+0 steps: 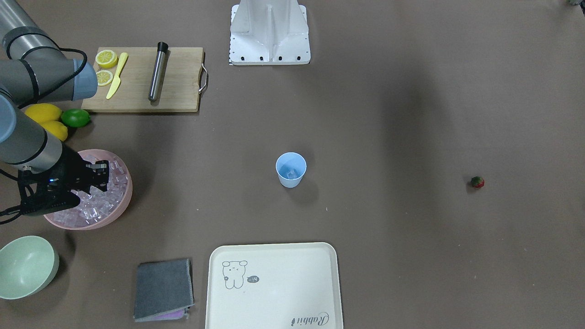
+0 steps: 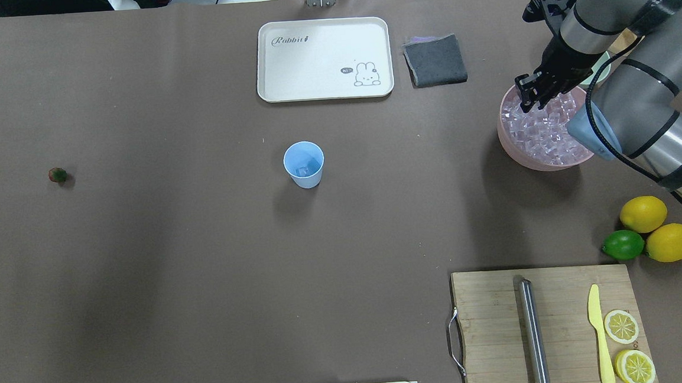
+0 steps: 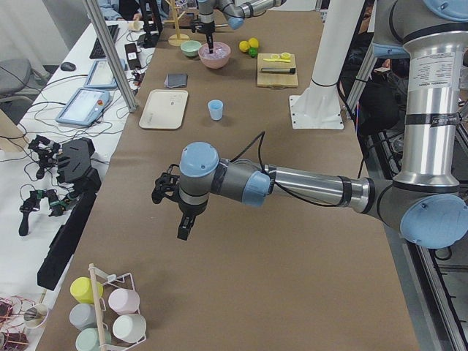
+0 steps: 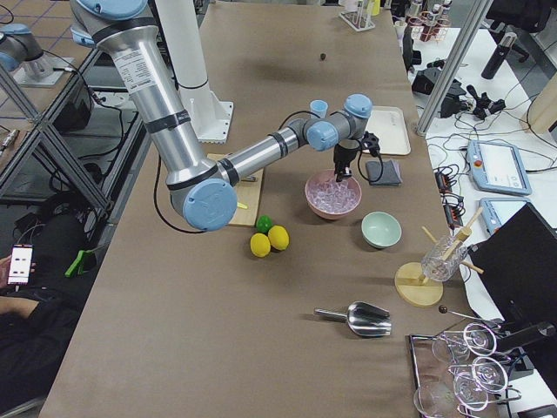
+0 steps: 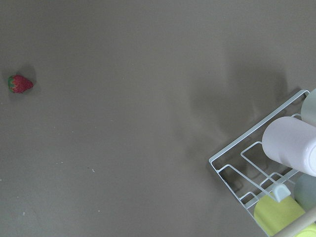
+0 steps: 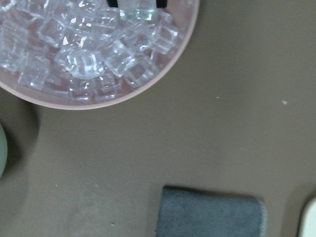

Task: Put ice and strawberries in cup
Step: 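Move the ice cube with the right gripper over the blue cup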

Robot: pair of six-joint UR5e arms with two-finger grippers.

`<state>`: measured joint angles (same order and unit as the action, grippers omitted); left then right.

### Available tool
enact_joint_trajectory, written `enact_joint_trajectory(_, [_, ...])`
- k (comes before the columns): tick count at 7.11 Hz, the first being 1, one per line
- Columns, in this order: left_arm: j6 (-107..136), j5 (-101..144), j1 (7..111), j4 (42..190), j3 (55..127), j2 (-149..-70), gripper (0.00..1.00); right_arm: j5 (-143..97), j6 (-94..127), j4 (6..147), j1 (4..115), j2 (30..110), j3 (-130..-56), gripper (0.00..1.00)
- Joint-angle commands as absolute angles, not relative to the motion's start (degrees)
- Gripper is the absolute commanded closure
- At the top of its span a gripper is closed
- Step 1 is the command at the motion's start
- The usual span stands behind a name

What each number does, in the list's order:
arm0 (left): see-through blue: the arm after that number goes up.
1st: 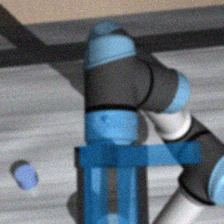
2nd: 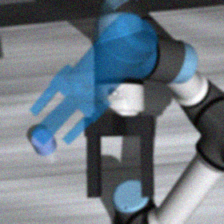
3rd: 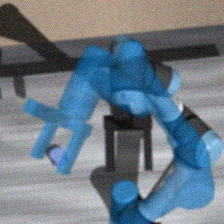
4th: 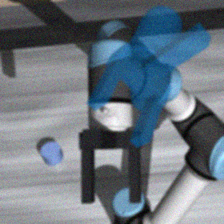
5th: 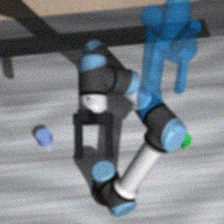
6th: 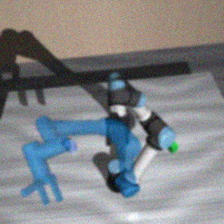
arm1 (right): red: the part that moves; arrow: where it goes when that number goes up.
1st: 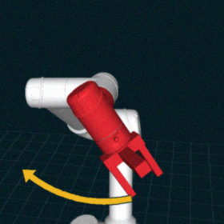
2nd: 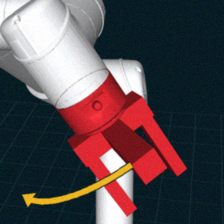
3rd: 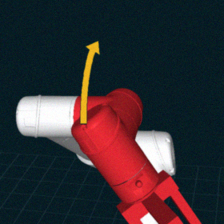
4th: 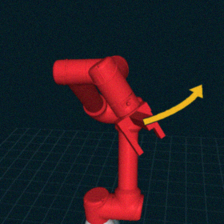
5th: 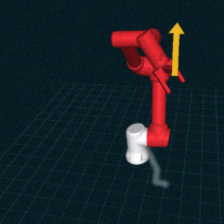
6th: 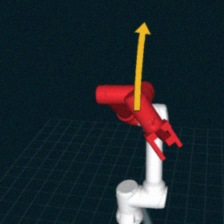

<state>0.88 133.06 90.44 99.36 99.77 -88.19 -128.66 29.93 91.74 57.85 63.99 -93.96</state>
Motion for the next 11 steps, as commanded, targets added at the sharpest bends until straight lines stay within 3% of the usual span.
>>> enact_joint_trajectory(1, [0.9,133.1,90.4,99.4,99.9,-87.7,0.02,-134.3,39.0,96.9,56.6,58.0,-99.8,1.00])
enact_joint_trajectory(4, [0.9,133.1,90.4,99.4,99.9,-87.6,0.02,-131.9,61.4,85.0,45.7,47.3,-96.5,1.00])
enact_joint_trajectory(6, [0.9,133.1,90.4,99.4,99.8,-87.6,0.02,-123.6,67.3,73.2,40.3,43.5,-86.9,1.00])
enact_joint_trajectory(11, [0.7,133.1,90.4,99.4,98.3,-88.0,0.02,-116.6,69.9,72.4,35.2,39.5,-78.8,1.00])
